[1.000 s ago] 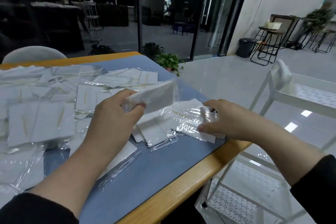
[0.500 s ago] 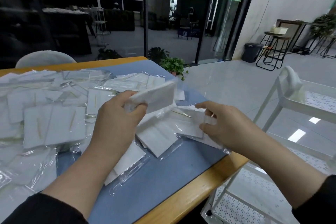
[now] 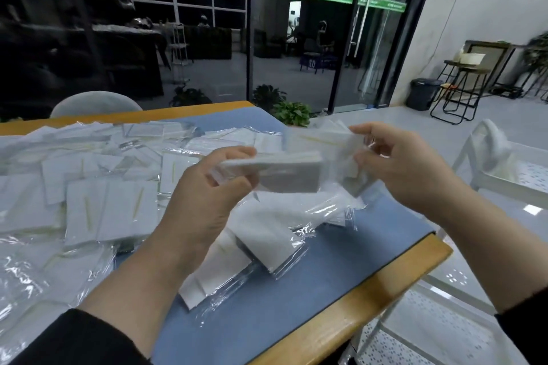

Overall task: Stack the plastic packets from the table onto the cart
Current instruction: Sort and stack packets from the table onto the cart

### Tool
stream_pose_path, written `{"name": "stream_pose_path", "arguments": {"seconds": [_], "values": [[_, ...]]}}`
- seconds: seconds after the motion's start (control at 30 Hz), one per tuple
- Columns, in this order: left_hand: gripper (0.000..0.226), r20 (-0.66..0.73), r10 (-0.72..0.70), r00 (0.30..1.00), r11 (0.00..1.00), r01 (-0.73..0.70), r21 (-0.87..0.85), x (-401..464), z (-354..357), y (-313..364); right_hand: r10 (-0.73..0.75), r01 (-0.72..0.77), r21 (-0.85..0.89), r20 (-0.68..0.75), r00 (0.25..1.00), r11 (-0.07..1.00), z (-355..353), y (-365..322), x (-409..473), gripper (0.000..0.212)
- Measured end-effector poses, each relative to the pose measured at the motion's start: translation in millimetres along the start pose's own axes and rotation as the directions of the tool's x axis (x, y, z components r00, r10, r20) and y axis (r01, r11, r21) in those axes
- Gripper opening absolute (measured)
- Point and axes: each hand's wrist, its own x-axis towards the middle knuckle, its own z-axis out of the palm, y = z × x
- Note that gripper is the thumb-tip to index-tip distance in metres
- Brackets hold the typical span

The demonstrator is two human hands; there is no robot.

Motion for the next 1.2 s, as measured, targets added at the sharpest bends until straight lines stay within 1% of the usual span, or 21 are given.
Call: {"name": "stream_pose_path", "arguments": {"seconds": [0.07, 0.13, 0.2, 0.27, 0.33, 0.4, 0.43, 0.5, 0.53, 0.6, 0.67, 0.7, 0.73, 0.77, 0.87, 0.9, 0.93, 1.0, 1.07, 1.13, 1.2], "values": [[0.012, 0.054, -0.021, 0.998, 0.999, 0.019, 0.04, 0, 2, -1, -0.051, 0.05, 0.037, 0.039, 0.998, 0.998, 4, -8, -3, 0.038], [0.015, 0.111, -0.04, 0.993, 0.996, 0.031, 0.084, -1, 5, -4, -0.087, 0.081, 0.039, 0.185, 0.979, 0.996, 11, -17, -8, 0.052], [0.017, 0.123, -0.044, 0.991, 0.992, 0.029, 0.123, -4, 6, -6, -0.071, 0.087, -0.033, 0.339, 0.938, 0.996, 19, -20, -13, 0.065], [0.015, 0.12, -0.017, 0.993, 0.97, -0.012, 0.241, -6, 8, -6, -0.043, 0.063, -0.039, 0.397, 0.917, 0.997, 27, -14, -17, 0.066], [0.031, 0.117, -0.011, 0.993, 0.943, -0.028, 0.33, -6, 8, -8, -0.056, 0.039, 0.051, 0.379, 0.924, 0.998, 32, -7, -24, 0.057], [0.051, 0.124, -0.054, 0.991, 0.958, 0.016, 0.286, -5, 8, -11, -0.087, 0.035, 0.164, 0.319, 0.944, 0.986, 38, -1, -31, 0.034], [0.061, 0.147, -0.085, 0.985, 0.966, 0.045, 0.256, -5, 10, -12, -0.088, 0.025, 0.225, 0.276, 0.957, 0.974, 40, 0, -34, 0.027], [0.073, 0.2, -0.108, 0.974, 0.956, 0.046, 0.29, -4, 10, -17, -0.073, 0.015, 0.333, 0.161, 0.984, 0.943, 42, 5, -41, 0.036], [0.07, 0.219, -0.103, 0.97, 0.942, 0.025, 0.334, -4, 10, -18, -0.068, 0.021, 0.351, 0.12, 0.99, 0.936, 43, 8, -43, 0.038], [0.051, 0.217, -0.085, 0.972, 0.894, -0.022, 0.448, -5, 10, -18, -0.073, 0.04, 0.327, 0.088, 0.993, 0.944, 45, 15, -50, 0.037], [0.036, 0.171, -0.066, 0.983, 0.88, -0.023, 0.474, -5, 11, -16, -0.04, -0.014, 0.352, 0.145, 0.989, 0.936, 47, 20, -58, 0.037], [0.032, 0.147, -0.048, 0.988, 0.889, -0.025, 0.456, -5, 11, -17, -0.02, -0.051, 0.372, 0.185, 0.983, 0.927, 48, 21, -61, 0.044], [0.031, 0.133, -0.041, 0.99, 0.906, -0.019, 0.424, -5, 11, -17, -0.007, -0.068, 0.364, 0.202, 0.979, 0.929, 50, 21, -64, 0.048], [0.031, 0.132, -0.047, 0.99, 0.929, -0.005, 0.369, -4, 11, -16, -0.007, -0.054, 0.334, 0.177, 0.984, 0.941, 52, 18, -66, 0.048], [0.038, 0.163, -0.068, 0.984, 0.978, 0.034, 0.204, -8, 16, -11, -0.068, 0.062, 0.229, 0.015, 0.998, 0.971, 48, 7, -63, 0.037], [0.035, 0.151, -0.064, 0.986, 0.986, 0.04, 0.162, -10, 18, -9, -0.088, 0.084, 0.209, 0.009, 0.996, 0.974, 46, 6, -61, 0.034], [0.033, 0.13, -0.057, 0.99, 0.989, 0.038, 0.142, -12, 20, -6, -0.098, 0.089, 0.189, 0.041, 0.994, 0.978, 45, 6, -60, 0.034], [0.047, 0.061, -0.044, 0.997, 0.978, 0.031, 0.205, -13, 22, -4, -0.111, 0.092, 0.132, 0.145, 0.983, 0.987, 47, 7, -58, 0.038], [0.056, -0.044, -0.073, 0.996, 0.955, 0.083, 0.284, -12, 24, -6, -0.11, 0.089, 0.118, 0.18, 0.978, 0.989, 53, 10, -60, 0.046], [0.047, -0.137, -0.136, 0.981, 0.933, 0.174, 0.316, -8, 25, -9, -0.102, 0.078, 0.185, 0.129, 0.986, 0.98, 58, 12, -63, 0.054], [0.031, -0.149, -0.145, 0.978, 0.927, 0.187, 0.325, -6, 23, -15, -0.106, 0.084, 0.197, 0.102, 0.989, 0.977, 62, 14, -66, 0.058]]}}
